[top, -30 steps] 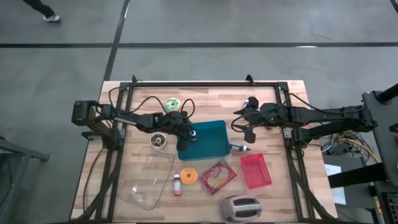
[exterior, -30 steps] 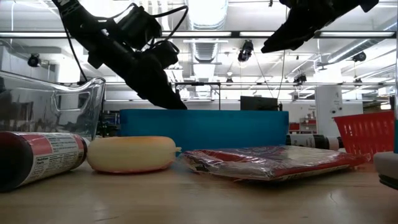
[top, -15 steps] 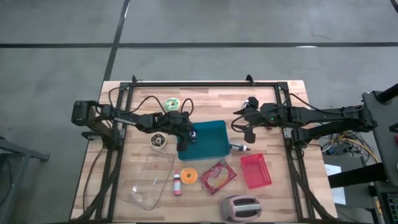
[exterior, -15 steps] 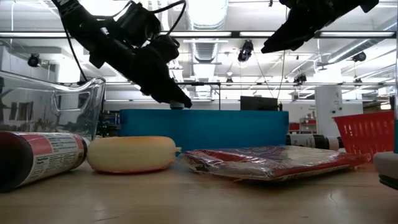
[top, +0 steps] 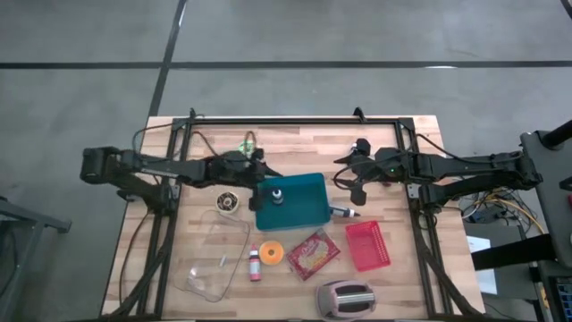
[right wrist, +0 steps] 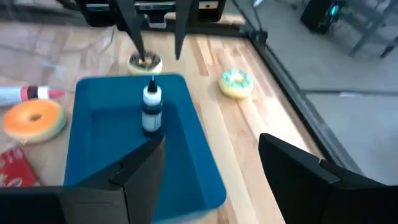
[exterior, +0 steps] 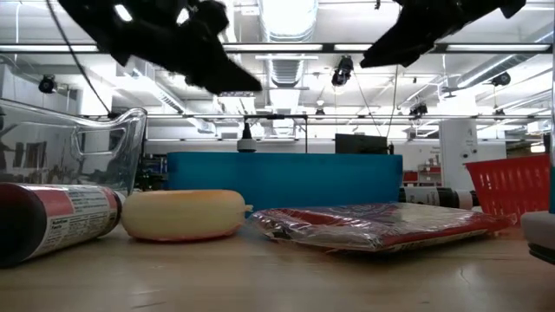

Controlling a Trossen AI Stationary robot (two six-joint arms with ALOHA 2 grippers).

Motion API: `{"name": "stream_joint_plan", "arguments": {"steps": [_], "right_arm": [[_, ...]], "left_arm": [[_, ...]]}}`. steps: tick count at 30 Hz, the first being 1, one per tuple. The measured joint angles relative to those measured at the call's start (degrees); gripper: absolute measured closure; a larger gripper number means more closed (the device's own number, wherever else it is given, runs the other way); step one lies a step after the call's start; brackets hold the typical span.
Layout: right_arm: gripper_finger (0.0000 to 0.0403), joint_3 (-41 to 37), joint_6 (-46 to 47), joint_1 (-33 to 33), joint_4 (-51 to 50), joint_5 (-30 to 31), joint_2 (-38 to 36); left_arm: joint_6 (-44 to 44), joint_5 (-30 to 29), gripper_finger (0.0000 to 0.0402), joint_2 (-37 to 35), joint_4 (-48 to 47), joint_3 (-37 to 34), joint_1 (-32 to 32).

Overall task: Pick & Place Food Item
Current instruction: Put the top black food coloring bottle into the blue bin

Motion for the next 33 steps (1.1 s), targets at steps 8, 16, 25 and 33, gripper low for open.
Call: {"name": "stream_joint_plan", "arguments": {"steps": [8, 16, 25, 33], "right_arm": [[0.0152, -2.27, -3.34, 0.01, 11.91, 0.0, 0.02], [0.0152, -4.25, -4.15, 0.0, 19.38, 0.02, 0.02], [0.0152, -5.07, -1.47, 0.18, 19.77, 0.07, 0.04], [0.0152, -7.86, -1.33, 0.15, 23.61, 0.09, 0.04]], "left_arm": [[1.47, -0.78, 0.0204, -12.51, 14.82, -9.0, 1.17], [-0.31, -0.81, 0.0204, -19.74, 18.34, -14.53, 2.36], [-1.55, -0.8, 0.0204, -19.85, 18.98, -15.51, 2.36], [-0.24, -0.84, 0.0204, -19.9, 19.67, -15.49, 2.36]]}}
